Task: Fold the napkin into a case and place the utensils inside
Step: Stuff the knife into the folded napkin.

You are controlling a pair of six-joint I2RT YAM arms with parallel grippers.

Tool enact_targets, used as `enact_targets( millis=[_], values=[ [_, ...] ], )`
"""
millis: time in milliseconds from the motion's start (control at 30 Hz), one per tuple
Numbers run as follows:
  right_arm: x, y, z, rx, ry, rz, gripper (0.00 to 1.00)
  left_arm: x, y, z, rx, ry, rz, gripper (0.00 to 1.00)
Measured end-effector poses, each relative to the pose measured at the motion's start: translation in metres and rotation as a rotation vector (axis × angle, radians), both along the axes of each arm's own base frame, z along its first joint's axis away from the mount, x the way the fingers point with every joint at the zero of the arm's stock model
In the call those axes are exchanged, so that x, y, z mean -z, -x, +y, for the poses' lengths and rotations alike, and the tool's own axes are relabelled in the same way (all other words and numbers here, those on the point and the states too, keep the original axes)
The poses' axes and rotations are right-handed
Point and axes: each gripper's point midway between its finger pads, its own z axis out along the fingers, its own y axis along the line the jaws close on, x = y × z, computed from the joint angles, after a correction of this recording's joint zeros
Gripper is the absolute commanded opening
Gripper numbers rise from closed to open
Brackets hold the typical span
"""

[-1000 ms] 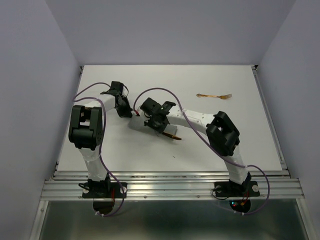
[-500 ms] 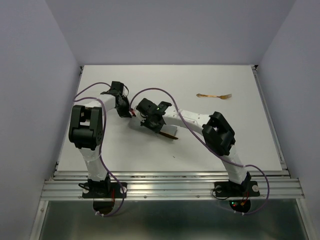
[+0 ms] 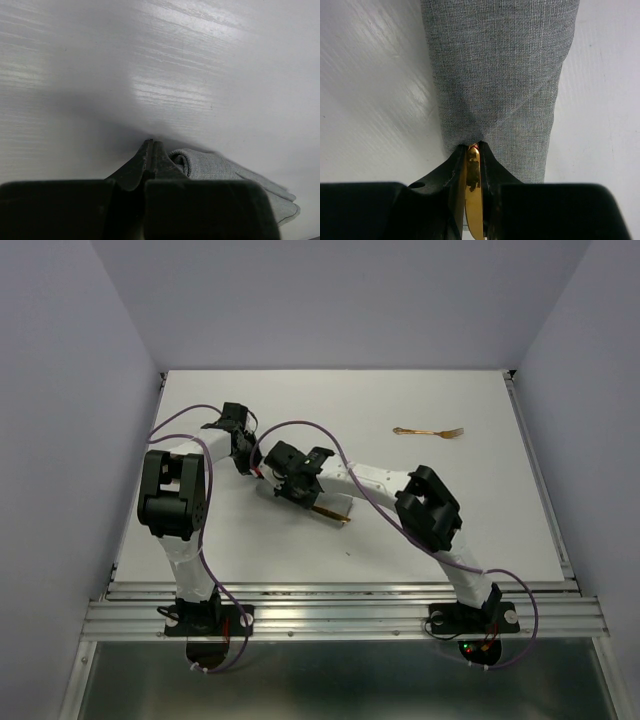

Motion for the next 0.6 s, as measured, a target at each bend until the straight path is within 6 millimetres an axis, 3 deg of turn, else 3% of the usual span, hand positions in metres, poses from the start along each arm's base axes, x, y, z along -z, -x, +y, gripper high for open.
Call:
enact_targets(
  millis=[133,367,600],
  values=[
    [-0.0011,-0.0019,0.0028,-0.004,-0.003,-0.005,0.2,0.0,-0.0002,-0.0001,0.0,0.0,-0.001,0.0],
    [0.0003,-0.0025,0.0022,0.001,-0.002,-0.009,0.22,-0.0001,-0.0004,-0.0002,0.001,0.0,-0.002,0.0],
    [0.002,-0.0005,-0.0036,0.02,-0.002,-0.016,0.34,-0.0002,-0.0005,-0.0004,0.001,0.0,-0.003,0.0]
  ],
)
